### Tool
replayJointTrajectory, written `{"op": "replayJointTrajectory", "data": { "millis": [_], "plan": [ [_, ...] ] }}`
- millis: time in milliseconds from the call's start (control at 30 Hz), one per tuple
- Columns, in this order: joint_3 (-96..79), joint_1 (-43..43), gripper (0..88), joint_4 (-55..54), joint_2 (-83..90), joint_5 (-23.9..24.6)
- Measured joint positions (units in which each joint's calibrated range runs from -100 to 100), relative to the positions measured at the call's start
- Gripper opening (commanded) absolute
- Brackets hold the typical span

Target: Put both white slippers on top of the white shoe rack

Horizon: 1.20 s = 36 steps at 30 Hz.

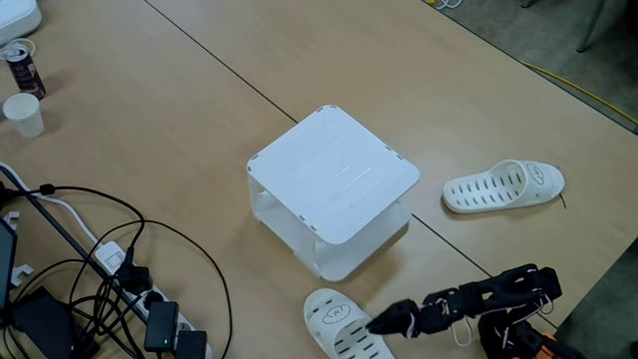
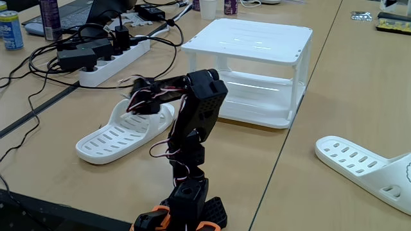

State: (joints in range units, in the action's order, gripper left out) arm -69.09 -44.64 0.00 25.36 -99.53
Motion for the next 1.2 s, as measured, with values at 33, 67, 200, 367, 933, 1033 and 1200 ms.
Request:
{"op": "replayJointTrajectory", "data": {
  "millis": [33,67,200,367,933,1033,1200],
  "plan": [
    [0.27,1.35,11.1,0.0,-0.74,0.0],
    [0.72,2.7,11.1,0.0,-1.48,0.0],
    [2.61,4.49,11.3,0.0,-3.3,0.0],
    [6.02,5.32,15.2,0.0,-6.76,0.0],
    [17.79,3.45,15.4,0.0,-19.88,0.0],
    [20.4,3.45,15.4,0.0,-23.01,0.0],
    [25.34,4.04,14.9,0.0,-28.37,0.0]
  ]
}}
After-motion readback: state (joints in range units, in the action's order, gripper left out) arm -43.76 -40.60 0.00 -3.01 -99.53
